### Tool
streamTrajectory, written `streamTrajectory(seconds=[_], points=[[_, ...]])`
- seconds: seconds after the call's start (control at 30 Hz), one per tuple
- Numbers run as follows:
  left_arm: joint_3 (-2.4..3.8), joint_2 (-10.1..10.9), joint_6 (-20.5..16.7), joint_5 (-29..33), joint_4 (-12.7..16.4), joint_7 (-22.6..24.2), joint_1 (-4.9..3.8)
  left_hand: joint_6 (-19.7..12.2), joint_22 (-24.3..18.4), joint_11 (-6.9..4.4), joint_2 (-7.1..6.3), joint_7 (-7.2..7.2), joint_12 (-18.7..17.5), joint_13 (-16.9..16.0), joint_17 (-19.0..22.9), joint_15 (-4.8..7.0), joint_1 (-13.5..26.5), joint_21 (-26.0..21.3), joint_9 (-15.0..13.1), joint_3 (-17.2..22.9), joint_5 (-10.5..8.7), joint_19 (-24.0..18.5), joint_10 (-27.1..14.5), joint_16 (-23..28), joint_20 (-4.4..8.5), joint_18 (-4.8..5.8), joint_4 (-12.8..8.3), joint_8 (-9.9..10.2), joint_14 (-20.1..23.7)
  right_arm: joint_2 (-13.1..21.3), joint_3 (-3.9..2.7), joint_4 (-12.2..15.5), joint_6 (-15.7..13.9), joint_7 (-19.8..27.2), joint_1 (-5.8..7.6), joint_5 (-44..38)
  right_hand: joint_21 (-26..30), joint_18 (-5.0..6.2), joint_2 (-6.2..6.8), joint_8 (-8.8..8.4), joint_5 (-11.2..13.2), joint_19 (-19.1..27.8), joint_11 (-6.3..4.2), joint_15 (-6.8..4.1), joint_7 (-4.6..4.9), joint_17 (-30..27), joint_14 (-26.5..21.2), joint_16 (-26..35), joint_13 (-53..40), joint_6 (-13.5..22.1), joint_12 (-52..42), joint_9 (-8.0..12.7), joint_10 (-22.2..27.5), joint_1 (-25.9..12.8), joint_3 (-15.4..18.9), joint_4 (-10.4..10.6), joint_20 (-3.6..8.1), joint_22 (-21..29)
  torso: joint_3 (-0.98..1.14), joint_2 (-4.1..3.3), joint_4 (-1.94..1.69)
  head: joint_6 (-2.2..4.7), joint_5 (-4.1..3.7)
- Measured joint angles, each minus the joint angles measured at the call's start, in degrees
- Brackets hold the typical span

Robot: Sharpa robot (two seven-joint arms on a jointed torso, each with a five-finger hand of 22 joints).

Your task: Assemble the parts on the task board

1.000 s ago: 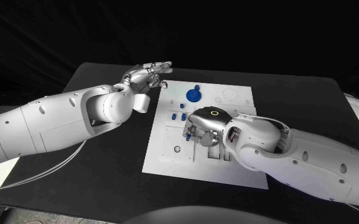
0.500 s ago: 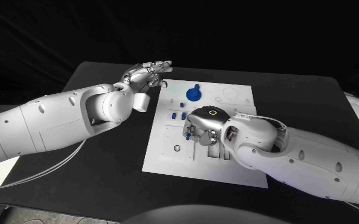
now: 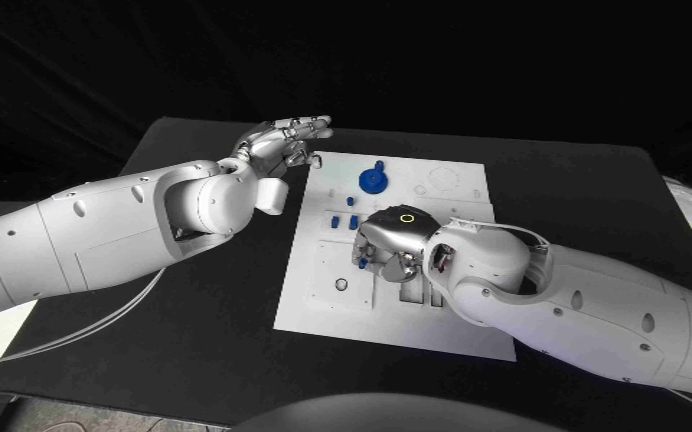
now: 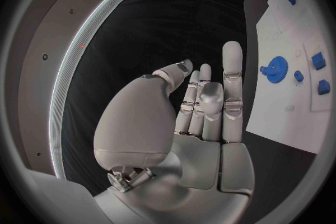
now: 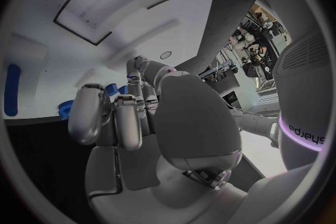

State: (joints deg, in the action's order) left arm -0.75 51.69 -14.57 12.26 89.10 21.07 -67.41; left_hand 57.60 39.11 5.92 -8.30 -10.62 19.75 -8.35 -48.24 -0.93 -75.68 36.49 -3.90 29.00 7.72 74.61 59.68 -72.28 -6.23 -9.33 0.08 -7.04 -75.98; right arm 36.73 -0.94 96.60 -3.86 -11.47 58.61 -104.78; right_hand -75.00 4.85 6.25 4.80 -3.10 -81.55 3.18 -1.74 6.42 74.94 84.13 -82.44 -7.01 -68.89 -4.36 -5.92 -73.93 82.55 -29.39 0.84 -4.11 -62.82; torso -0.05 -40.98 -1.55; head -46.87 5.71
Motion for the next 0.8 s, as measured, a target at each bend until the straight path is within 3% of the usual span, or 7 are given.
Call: streamTrajectory(seconds=[0.2,0.3,0.37,0.43,0.5,0.53,0.8], points=[[0.0,0.0,0.04,-0.01,0.02,-0.05,0.0,0.0,0.0,0.0,0.0,0.0,0.0,0.0,0.0,0.0,0.0,0.0,0.0,0.0,0.0,0.0,0.0,0.0,0.0,0.0,0.0,0.0,0.0,-0.51,0.07,-0.32,0.4,-0.27,-0.02,-0.46,0.0,0.0,0.29,0.03,0.0,0.0,-0.01,0.0,0.04,0.01,0.01,0.0,-0.04,0.04,0.13,-0.06,-0.2,-0.31,0.0,0.0,0.0,0.25,0.0,0.01,-0.01,-0.01,-0.01],[0.0,0.0,0.05,-0.01,0.02,-0.08,0.0,0.0,0.0,0.0,0.0,0.0,0.0,0.01,0.0,0.0,0.0,0.0,0.0,0.0,0.0,0.0,0.0,0.0,0.0,0.0,0.0,0.0,0.0,-0.74,0.14,-0.51,0.4,-0.29,-0.03,-0.58,0.71,0.0,0.64,-0.75,-0.04,0.13,0.24,0.36,1.45,0.0,-0.11,0.05,0.63,1.73,0.88,0.01,2.34,-2.03,0.03,0.03,-0.13,0.91,-0.01,0.01,-0.01,-0.03,-0.03],[0.0,0.02,0.06,-0.01,0.04,-0.1,0.0,0.0,0.0,0.0,0.0,0.0,0.0,0.01,0.0,0.0,0.0,0.0,0.0,0.0,0.0,0.0,0.0,0.0,0.0,0.0,0.0,0.0,0.0,-0.79,0.2,-0.63,0.4,-0.31,-0.05,-0.62,1.69,0.0,1.25,-1.09,-0.36,0.88,0.99,1.14,1.55,0.0,-0.12,0.9,1.2,4.59,0.7,0.73,5.77,-3.6,0.81,0.35,-0.64,2.43,-0.02,0.01,-0.01,-0.04,-0.03],[0.0,0.04,0.06,-0.01,0.05,-0.13,0.0,0.0,0.0,0.0,0.0,0.0,0.0,0.01,0.0,0.0,0.0,0.0,0.0,0.0,0.0,0.0,0.0,0.0,0.0,0.0,0.0,0.0,0.0,-0.79,0.19,-0.67,0.23,-0.31,-0.04,-0.64,3.44,0.7,1.87,-1.29,-0.36,2.11,1.44,1.76,1.06,0.0,-0.12,1.84,2.84,7.51,0.64,1.54,10.12,-4.72,1.55,0.4,-1.05,5.11,-0.03,0.02,-0.02,-0.05,-0.02],[0.0,0.05,0.06,-0.01,0.05,-0.18,0.0,0.0,0.0,0.2,0.0,0.0,0.0,0.01,0.12,0.0,0.0,-0.21,0.0,0.0,0.0,-0.21,-0.2,0.0,-0.21,0.0,0.0,0.0,0.0,-0.81,0.21,-0.68,0.01,-0.28,-0.04,-0.64,6.25,1.34,2.15,-1.29,-0.71,3.8,2.55,2.08,0.92,-2.06,-0.2,4.04,3.63,9.39,0.66,1.95,13.73,-4.81,2.38,0.01,-1.65,9.33,-0.03,0.03,-0.02,-0.05,0.01],[0.0,0.07,0.06,-0.02,0.05,-0.21,0.0,0.0,0.0,0.2,0.0,0.0,0.0,0.01,0.12,0.0,0.0,-0.21,0.0,0.0,0.0,-0.21,-0.2,0.0,-0.21,0.0,0.0,0.0,0.0,-0.79,0.29,-0.69,-0.22,-0.25,-0.06,-0.66,7.09,1.81,2.38,-1.29,-0.78,4.17,2.76,2.08,0.74,-2.98,-0.2,4.76,3.6,9.86,0.66,2.01,14.24,-4.72,2.7,-0.13,-1.85,10.53,-0.03,0.04,-0.02,-0.05,0.01],[0.0,0.08,0.06,-0.02,0.05,-0.42,0.0,0.0,0.01,0.2,0.0,0.0,0.0,0.01,0.25,0.01,0.0,-0.21,0.0,0.0,0.0,-0.21,-0.2,0.0,-0.2,-0.01,0.0,0.0,0.41,1.07,0.5,0.53,-1.95,-0.19,-0.26,-0.8,7.81,1.81,2.51,-1.29,-1.11,4.44,3.06,2.08,0.53,-3.95,-0.2,5.29,3.2,10.15,-0.47,1.93,14.55,-4.72,3.15,-0.45,-2.13,11.78,-0.03,0.05,-0.02,0.15,-0.1]])
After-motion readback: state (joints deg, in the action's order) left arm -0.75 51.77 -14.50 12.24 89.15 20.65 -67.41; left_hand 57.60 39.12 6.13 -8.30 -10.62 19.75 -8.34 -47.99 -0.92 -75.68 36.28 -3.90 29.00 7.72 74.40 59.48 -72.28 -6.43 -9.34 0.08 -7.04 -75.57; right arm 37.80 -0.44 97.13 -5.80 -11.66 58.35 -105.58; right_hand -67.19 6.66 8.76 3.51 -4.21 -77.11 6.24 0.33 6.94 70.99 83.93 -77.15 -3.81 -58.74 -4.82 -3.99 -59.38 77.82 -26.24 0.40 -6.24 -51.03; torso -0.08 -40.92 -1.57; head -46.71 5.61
